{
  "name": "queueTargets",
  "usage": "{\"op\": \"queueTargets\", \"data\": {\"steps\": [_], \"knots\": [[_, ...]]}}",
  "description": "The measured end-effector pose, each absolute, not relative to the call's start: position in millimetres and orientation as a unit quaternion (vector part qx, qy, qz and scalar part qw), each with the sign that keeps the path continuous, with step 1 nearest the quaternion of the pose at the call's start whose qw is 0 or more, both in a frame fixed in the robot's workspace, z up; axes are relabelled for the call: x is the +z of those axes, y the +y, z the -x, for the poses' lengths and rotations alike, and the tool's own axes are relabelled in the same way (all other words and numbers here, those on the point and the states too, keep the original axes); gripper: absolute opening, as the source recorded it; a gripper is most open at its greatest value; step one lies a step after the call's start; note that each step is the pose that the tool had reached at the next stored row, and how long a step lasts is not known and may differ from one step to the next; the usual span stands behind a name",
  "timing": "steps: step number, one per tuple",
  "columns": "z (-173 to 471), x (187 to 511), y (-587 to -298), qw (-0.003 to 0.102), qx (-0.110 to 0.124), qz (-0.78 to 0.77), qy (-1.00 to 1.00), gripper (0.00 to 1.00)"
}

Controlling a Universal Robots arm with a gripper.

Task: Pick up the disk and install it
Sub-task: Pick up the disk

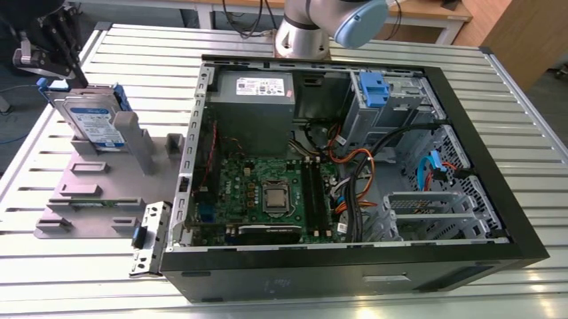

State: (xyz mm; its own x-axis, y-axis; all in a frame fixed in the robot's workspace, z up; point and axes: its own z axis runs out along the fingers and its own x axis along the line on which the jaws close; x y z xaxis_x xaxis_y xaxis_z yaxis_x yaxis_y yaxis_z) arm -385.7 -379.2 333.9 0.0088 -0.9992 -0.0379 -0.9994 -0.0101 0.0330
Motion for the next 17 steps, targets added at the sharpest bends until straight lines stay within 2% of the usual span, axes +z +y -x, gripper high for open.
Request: {"op": "queueTargets", "data": {"steps": [7, 8, 9, 10, 11, 14, 17], "knots": [[385.7, 333.8, -379.2, 0.002, 0.025, 0.710, 0.704, 0.11], [385.7, 333.8, -379.2, 0.002, 0.025, 0.710, 0.704, 0.17], [385.7, 333.8, -379.2, 0.002, 0.025, 0.710, 0.704, 0.17], [385.7, 333.8, -379.2, 0.002, 0.025, 0.710, 0.704, 0.23], [385.7, 333.8, -379.2, 0.002, 0.025, 0.710, 0.704, 0.23], [385.7, 333.8, -379.2, 0.002, 0.025, 0.710, 0.704, 0.41], [385.7, 333.8, -379.2, 0.002, 0.025, 0.710, 0.704, 0.47]]}}
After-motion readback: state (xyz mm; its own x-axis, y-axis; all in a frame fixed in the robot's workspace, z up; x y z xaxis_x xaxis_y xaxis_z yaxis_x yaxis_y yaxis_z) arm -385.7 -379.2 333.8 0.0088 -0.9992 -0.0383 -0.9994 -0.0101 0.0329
